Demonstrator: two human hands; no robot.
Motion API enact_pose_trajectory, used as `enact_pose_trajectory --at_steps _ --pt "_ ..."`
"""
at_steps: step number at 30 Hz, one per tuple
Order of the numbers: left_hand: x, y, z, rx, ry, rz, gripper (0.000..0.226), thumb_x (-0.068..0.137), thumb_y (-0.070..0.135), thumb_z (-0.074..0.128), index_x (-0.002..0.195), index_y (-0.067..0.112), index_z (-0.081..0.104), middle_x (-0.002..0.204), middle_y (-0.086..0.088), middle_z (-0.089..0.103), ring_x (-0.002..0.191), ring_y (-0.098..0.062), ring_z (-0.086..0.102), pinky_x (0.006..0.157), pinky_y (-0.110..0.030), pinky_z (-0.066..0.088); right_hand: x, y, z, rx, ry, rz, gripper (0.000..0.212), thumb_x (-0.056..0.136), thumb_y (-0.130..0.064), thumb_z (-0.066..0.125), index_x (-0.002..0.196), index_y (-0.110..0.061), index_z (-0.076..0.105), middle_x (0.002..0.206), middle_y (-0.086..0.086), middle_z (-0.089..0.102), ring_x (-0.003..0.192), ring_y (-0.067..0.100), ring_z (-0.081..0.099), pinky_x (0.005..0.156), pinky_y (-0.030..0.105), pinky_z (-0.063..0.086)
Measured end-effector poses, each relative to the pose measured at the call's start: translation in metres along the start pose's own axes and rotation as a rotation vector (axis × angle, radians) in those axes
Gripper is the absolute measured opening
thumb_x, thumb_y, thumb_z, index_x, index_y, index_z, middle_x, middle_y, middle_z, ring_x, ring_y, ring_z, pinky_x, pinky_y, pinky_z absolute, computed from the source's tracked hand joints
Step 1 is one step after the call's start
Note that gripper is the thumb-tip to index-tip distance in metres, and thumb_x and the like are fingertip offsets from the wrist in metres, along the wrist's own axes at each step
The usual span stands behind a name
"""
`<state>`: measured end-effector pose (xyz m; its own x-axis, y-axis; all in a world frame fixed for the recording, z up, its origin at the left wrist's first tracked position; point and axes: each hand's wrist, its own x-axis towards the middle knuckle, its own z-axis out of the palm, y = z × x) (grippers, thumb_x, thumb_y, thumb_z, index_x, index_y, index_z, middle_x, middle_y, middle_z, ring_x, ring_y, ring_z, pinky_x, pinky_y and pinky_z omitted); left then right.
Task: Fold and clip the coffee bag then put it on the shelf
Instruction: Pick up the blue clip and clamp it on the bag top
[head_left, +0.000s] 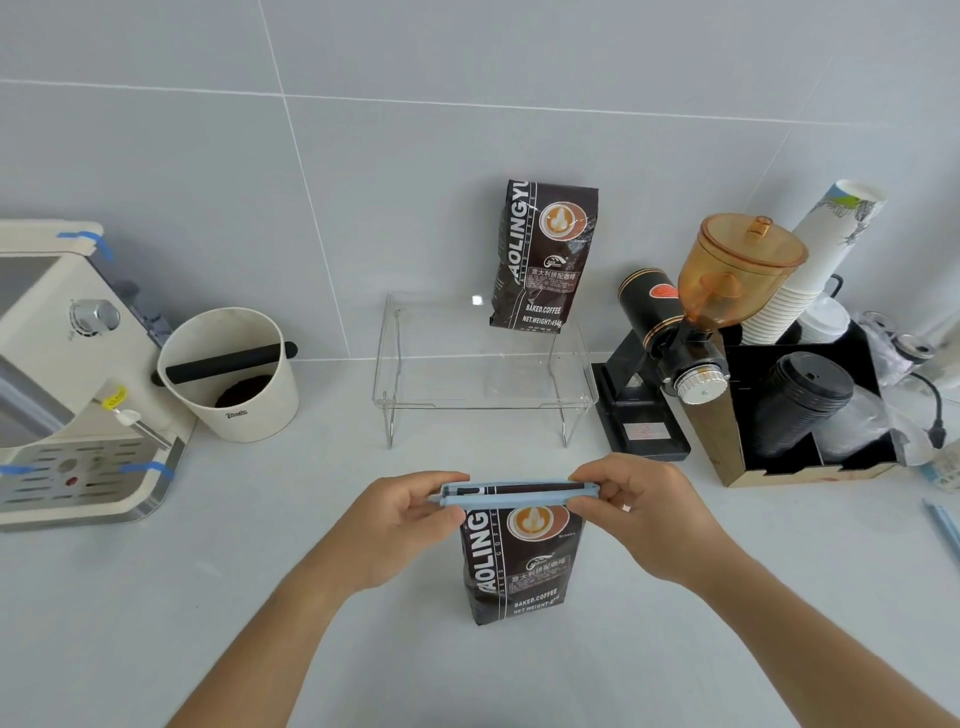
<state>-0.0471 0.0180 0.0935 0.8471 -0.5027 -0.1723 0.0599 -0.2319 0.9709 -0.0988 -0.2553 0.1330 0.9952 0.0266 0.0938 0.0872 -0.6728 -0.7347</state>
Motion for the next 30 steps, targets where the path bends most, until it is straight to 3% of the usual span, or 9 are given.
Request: enact_pose_trajectory --at_steps 6,9,12,15,18,20,23,25,30 --pt "-0.002 0.008 -0.006 0.3 0.065 0.149 0.033 0.088 0.02 0.069 0.093 0.052 0.069 0.097 0.034 0.072 0.099 0.013 0.064 0.08 0.0 0.041 0.0 0.001 0.001 -0.027 0.0 -0.005 0.025 0.078 -0.017 0.079 0.084 -0.038 0.069 0.07 -0.011 0.066 0.071 0.004 0.059 0.062 0.008 0.047" --pt "-0.002 0.007 -0.007 0.312 0.066 0.15 0.026 0.087 0.021 0.07 0.099 0.045 0.072 0.098 0.029 0.074 0.1 0.009 0.066 0.083 -0.007 0.045 0.001 0.002 0.0 -0.063 -0.018 -0.013 0.016 0.077 -0.017 0.079 0.091 -0.023 0.074 0.073 -0.011 0.067 0.072 0.002 0.059 0.062 0.006 0.046" --pt "-0.002 0.008 -0.008 0.297 0.079 0.123 0.023 0.084 0.021 0.073 0.102 0.035 0.074 0.098 0.025 0.075 0.099 0.008 0.067 0.086 -0.014 0.048 0.002 0.001 -0.002 -0.078 -0.027 -0.025 0.017 0.077 -0.016 0.079 0.093 -0.02 0.075 0.074 -0.009 0.068 0.075 0.004 0.06 0.062 0.006 0.046" --pt "-0.002 0.01 -0.009 0.308 0.047 0.121 0.022 0.084 0.023 0.073 0.1 0.038 0.073 0.097 0.025 0.075 0.099 0.008 0.067 0.084 -0.016 0.05 0.001 0.001 -0.002 -0.084 -0.018 -0.033 0.017 0.077 -0.015 0.08 0.093 -0.019 0.075 0.073 -0.008 0.067 0.076 0.005 0.059 0.063 0.007 0.047" --pt "-0.003 0.013 -0.011 0.351 0.008 0.118 0.019 0.086 0.03 0.068 0.102 0.04 0.071 0.099 0.023 0.075 0.101 0.007 0.066 0.086 -0.033 0.054 0.0 0.001 -0.001 -0.061 0.0 -0.033 0.017 0.077 -0.013 0.08 0.092 -0.018 0.076 0.069 -0.011 0.064 0.072 0.003 0.059 0.063 0.006 0.046" --pt "-0.004 0.013 -0.01 0.36 0.027 0.134 0.021 0.087 0.029 0.067 0.102 0.043 0.071 0.098 0.019 0.076 0.098 0.005 0.068 0.089 -0.036 0.054 0.0 0.001 0.0 -0.058 0.008 -0.032 0.017 0.077 -0.013 0.08 0.092 -0.018 0.076 0.069 -0.012 0.064 0.072 0.002 0.059 0.063 0.005 0.045" --pt "-0.003 0.013 -0.009 0.396 0.069 0.172 0.023 0.088 0.028 0.067 0.102 0.046 0.07 0.093 0.005 0.078 0.09 -0.01 0.071 0.084 -0.04 0.055 0.002 0.002 0.001 -0.053 0.011 -0.023 0.017 0.077 -0.013 0.079 0.093 -0.018 0.075 0.071 -0.012 0.064 0.072 0.002 0.059 0.063 0.005 0.045" --pt "-0.003 0.011 -0.008 0.412 0.082 0.186 0.025 0.089 0.026 0.066 0.103 0.047 0.07 0.091 0.003 0.078 0.089 -0.014 0.071 0.08 -0.038 0.054 0.003 0.003 0.001 -0.056 0.006 -0.025 0.017 0.078 -0.014 0.079 0.094 -0.018 0.075 0.072 -0.011 0.064 0.073 0.002 0.059 0.063 0.005 0.046" --pt "-0.003 0.008 -0.005 0.374 0.126 0.154 0.02 0.087 0.02 0.07 0.095 0.037 0.074 0.088 0.017 0.077 0.091 0.004 0.069 0.077 -0.023 0.052 0.002 0.005 0.0 -0.067 0.007 -0.065 0.017 0.077 -0.012 0.08 0.093 -0.017 0.075 0.072 -0.013 0.064 0.075 0.004 0.059 0.064 0.005 0.045"
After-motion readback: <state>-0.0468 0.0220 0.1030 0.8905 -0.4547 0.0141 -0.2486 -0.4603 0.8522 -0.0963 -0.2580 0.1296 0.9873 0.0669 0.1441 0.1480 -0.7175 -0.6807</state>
